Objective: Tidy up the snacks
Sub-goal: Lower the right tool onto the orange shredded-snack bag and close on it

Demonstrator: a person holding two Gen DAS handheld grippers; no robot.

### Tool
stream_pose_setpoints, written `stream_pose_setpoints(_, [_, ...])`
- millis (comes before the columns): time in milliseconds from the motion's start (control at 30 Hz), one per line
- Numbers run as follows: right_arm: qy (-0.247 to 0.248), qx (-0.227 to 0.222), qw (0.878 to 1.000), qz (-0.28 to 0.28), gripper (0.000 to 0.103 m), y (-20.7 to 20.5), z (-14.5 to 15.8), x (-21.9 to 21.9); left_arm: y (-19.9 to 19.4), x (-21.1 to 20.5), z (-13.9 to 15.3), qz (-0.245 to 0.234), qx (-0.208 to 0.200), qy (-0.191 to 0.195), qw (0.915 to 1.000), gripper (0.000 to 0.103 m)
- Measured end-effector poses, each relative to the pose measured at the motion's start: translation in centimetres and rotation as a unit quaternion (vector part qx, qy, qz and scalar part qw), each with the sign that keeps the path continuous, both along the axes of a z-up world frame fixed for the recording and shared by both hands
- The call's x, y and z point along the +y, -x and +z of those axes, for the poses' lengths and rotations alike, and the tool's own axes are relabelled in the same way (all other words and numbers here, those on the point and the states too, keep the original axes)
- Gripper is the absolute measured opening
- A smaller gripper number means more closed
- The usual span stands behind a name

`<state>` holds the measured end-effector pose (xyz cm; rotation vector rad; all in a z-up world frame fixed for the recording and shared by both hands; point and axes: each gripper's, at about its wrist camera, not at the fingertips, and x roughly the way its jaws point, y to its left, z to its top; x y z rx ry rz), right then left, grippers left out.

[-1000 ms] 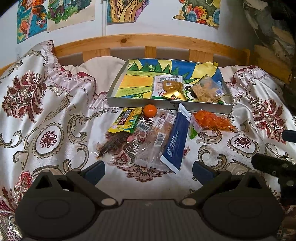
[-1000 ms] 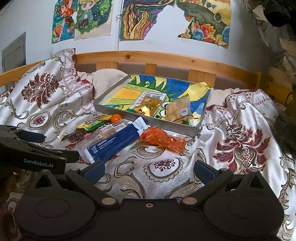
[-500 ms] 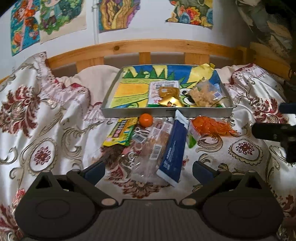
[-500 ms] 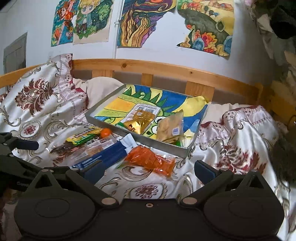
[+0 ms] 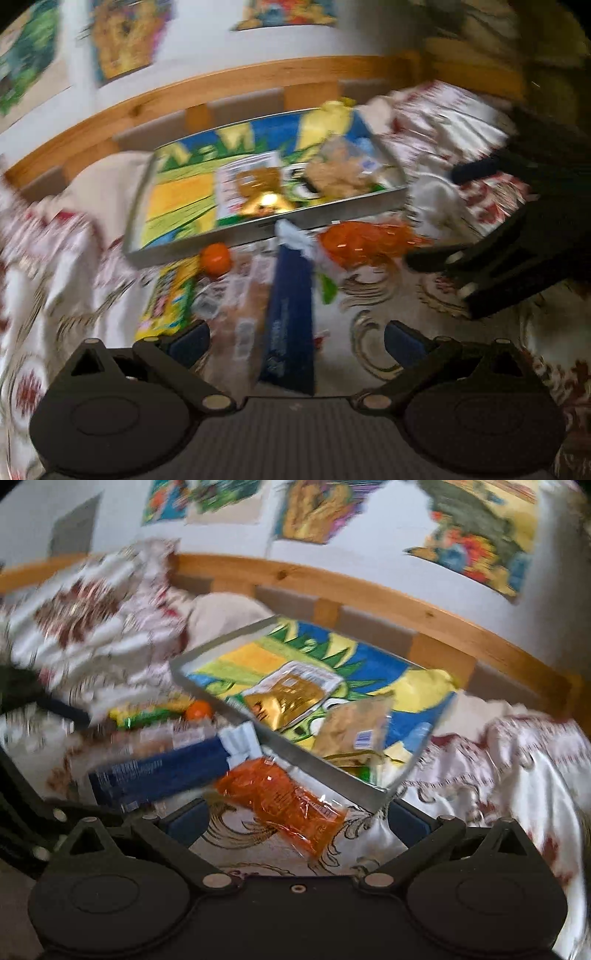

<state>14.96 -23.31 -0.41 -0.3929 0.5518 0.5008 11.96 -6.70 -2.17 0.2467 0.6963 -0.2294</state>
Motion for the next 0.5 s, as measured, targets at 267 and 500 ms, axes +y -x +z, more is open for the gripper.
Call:
stream_pose_setpoints(267, [0.06,-0.02,0.997,0.039,0.101,-1.6,-2.6,0.6,-1.8,-1.9,-1.2,-0.091,0.035,-0.04,0.9945,0.102])
stream_pose_setpoints(500, [0.065,-0.03,0.995,0.072,0.091,-2.9,-3.6,0.8,-3.7,-0.8,-1.6,-0.086,0.065,-0.02,0.994,0.097])
